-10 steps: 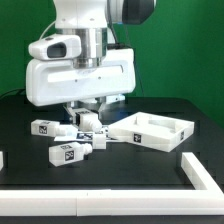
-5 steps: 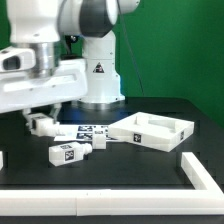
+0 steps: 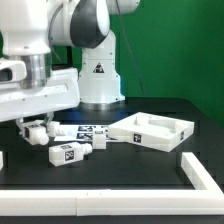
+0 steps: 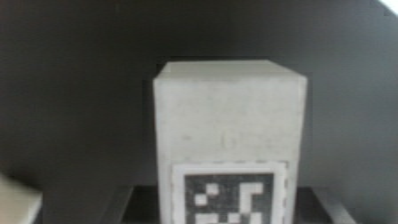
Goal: Assemble one leg
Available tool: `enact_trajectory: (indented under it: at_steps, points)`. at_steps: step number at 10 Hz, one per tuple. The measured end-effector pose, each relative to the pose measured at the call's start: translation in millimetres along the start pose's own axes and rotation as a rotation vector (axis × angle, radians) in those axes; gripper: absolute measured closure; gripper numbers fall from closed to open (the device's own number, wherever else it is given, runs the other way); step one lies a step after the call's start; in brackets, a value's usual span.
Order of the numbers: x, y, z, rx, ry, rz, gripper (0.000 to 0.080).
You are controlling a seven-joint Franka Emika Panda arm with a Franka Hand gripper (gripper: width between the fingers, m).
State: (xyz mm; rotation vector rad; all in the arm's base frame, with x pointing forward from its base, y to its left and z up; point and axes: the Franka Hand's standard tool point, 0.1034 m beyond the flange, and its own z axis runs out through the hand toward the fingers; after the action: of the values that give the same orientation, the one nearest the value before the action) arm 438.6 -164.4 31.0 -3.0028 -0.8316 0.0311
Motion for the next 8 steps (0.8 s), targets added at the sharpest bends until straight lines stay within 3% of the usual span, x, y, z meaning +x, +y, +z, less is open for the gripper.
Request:
enact_trajectory:
  at_steps: [2, 4, 6, 7, 8]
  points:
    - [-17.3, -3.0, 19.9, 0.001, -0.016, 0.012, 0.0515]
    - [-18.4, -2.9, 21.9, 0.003, -0.018, 0.011, 0.0515]
    - [-17.7, -3.0, 20.7, 0.003, -0.018, 0.008, 0.0269]
    - [-11.4, -6.4, 8.2, 0.006, -0.021, -0.026, 0.0269]
    - [0.9, -18.9, -13.8, 0.004, -0.025, -0.068, 0.0175]
